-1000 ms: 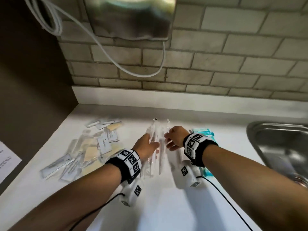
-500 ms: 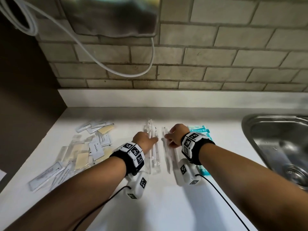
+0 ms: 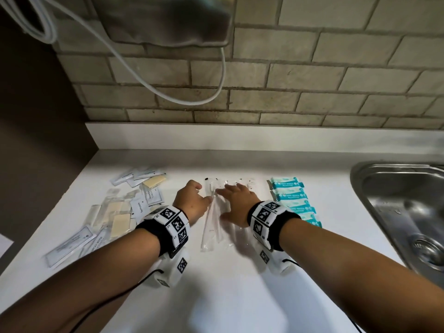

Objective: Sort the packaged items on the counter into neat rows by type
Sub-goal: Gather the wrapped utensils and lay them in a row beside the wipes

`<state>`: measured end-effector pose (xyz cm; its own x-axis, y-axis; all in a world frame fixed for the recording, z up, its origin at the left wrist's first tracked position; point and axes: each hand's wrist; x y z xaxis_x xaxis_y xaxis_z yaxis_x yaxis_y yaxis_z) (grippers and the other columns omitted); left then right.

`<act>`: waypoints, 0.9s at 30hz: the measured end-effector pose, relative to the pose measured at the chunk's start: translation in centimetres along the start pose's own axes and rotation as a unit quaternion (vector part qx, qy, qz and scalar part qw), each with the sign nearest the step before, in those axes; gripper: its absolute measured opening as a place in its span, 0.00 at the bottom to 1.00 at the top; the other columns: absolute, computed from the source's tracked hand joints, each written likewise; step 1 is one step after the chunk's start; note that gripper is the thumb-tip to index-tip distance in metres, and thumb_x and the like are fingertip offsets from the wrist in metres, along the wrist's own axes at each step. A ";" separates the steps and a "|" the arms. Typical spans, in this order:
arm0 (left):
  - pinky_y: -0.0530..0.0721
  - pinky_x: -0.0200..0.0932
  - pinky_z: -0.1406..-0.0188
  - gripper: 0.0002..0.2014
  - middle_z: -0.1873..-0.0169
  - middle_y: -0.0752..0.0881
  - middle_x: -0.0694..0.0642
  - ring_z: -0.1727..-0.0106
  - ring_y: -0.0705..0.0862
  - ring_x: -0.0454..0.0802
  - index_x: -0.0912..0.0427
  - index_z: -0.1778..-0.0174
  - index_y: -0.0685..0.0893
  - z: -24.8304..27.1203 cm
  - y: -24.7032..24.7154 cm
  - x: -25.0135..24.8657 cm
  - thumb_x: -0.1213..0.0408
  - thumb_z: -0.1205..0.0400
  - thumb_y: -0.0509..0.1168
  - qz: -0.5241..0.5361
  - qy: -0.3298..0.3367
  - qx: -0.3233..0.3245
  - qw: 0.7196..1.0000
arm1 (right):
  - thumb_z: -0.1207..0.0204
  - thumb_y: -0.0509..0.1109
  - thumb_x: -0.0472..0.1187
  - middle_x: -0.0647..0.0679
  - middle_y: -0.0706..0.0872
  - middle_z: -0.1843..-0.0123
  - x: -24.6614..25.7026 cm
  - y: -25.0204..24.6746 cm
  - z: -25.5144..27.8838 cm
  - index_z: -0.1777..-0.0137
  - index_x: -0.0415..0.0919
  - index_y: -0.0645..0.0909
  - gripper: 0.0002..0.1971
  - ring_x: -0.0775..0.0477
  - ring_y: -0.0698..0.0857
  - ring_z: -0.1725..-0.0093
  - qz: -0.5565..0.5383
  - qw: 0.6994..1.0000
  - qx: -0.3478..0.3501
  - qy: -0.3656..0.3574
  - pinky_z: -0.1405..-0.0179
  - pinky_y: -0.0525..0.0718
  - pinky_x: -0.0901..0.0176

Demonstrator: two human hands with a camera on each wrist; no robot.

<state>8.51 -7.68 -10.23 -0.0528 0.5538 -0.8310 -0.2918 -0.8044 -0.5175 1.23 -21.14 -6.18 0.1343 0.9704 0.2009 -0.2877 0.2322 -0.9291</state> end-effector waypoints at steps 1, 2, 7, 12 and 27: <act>0.90 0.52 0.60 0.20 0.55 0.89 0.64 0.64 0.89 0.61 0.59 0.41 0.77 0.2 -0.4 0.2 0.65 0.26 0.74 -0.013 0.002 -0.004 1.000 | 0.22 0.68 0.52 0.50 0.52 0.13 0.2 0.4 0.1 0.15 0.54 0.49 0.40 0.39 0.48 0.15 0.005 1.000 0.022 -0.003 0.19 0.53 0.39; 0.88 0.47 0.67 0.18 0.56 0.88 0.63 0.67 0.87 0.58 0.59 0.42 0.78 0.2 -0.7 0.4 0.66 0.26 0.74 -0.019 0.006 -0.003 1.000 | 0.21 0.68 0.51 0.50 0.49 0.13 0.2 0.7 0.1 0.15 0.55 0.46 0.41 0.39 0.46 0.14 0.009 0.999 0.038 -0.001 0.18 0.50 0.39; 0.90 0.47 0.67 0.20 0.53 0.88 0.56 0.65 0.89 0.57 0.55 0.46 0.84 1.9 -0.9 -0.1 0.52 0.30 0.79 -0.044 0.042 0.048 0.997 | 0.22 0.70 0.46 0.50 0.43 0.13 0.5 1.4 0.0 0.15 0.56 0.37 0.47 0.39 0.42 0.15 -0.018 0.998 0.055 0.014 0.18 0.48 0.38; 0.89 0.44 0.58 0.18 0.54 0.89 0.57 0.59 0.89 0.53 0.55 0.45 0.84 2.1 -0.6 -0.6 0.62 0.30 0.78 -0.111 0.054 0.054 0.991 | 0.22 0.69 0.48 0.50 0.45 0.13 0.0 1.9 0.2 0.15 0.51 0.38 0.47 0.40 0.44 0.14 -0.031 0.999 0.037 0.026 0.18 0.51 0.40; 0.82 0.40 0.56 0.08 0.51 0.86 0.56 0.55 0.84 0.53 0.56 0.55 0.81 0.9 -2.2 0.7 0.63 0.25 0.73 -0.144 0.010 -0.014 0.989 | 0.26 0.73 0.44 0.47 0.48 0.13 -0.2 1.3 1.3 0.32 0.50 0.75 0.22 0.33 0.44 0.15 0.016 0.997 0.078 0.013 0.20 0.58 0.31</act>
<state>8.22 -5.31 -9.52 0.0473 0.7567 -0.6520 -0.2664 -0.6195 -0.7384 -0.39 -21.00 -6.99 0.1462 0.9759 0.1621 -0.4358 0.2106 -0.8751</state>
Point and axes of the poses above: each hand's wrist, its own z-axis away from the middle knuckle, its own y-axis out of the palm, x = y × z
